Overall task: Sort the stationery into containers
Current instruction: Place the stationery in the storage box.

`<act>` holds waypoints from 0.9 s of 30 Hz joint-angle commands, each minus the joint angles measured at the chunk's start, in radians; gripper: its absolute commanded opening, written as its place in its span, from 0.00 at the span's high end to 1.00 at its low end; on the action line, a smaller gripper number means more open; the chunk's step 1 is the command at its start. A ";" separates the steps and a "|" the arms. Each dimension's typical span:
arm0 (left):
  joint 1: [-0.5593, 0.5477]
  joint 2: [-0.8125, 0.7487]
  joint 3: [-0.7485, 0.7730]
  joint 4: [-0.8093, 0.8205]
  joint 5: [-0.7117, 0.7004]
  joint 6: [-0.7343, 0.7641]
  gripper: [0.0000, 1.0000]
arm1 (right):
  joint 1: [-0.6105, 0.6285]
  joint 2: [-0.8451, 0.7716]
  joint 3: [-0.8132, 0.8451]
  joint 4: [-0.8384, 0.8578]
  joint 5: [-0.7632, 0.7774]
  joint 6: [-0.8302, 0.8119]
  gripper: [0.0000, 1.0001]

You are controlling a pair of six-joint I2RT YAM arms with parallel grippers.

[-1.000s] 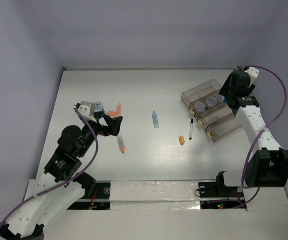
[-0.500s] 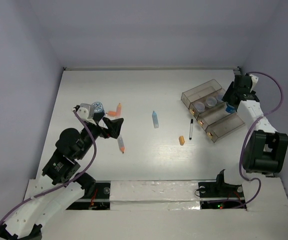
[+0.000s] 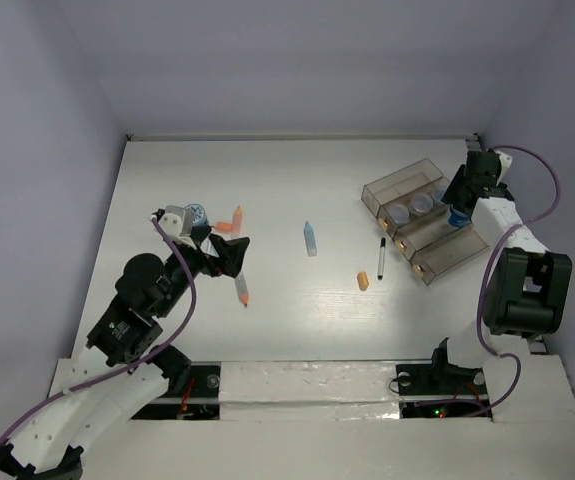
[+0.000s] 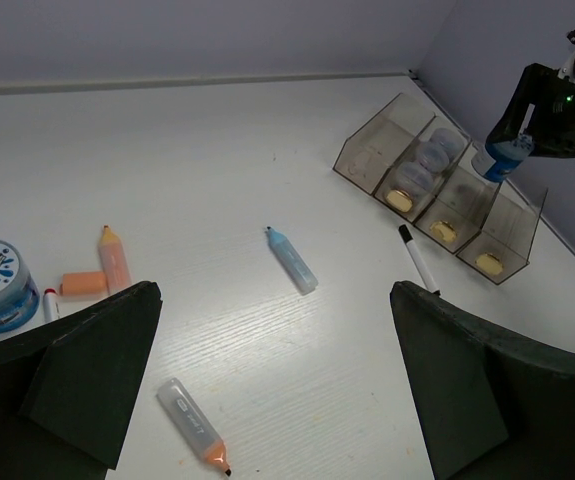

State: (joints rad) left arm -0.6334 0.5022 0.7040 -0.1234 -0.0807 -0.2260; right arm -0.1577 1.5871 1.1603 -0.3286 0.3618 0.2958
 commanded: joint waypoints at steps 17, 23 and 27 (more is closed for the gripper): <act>0.006 0.050 0.037 0.030 -0.013 -0.003 0.01 | -0.008 -0.003 0.013 0.080 -0.049 0.032 0.19; 0.015 0.059 0.035 0.030 -0.005 -0.015 0.01 | -0.008 0.007 0.027 0.075 -0.041 0.029 0.24; 0.024 0.059 0.035 0.031 -0.005 -0.013 0.01 | -0.008 0.036 0.087 0.013 -0.049 -0.033 0.09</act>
State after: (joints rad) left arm -0.6235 0.5602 0.7040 -0.1246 -0.0872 -0.2302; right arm -0.1577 1.6131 1.1709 -0.3107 0.3199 0.3050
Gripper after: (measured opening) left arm 0.990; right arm 0.882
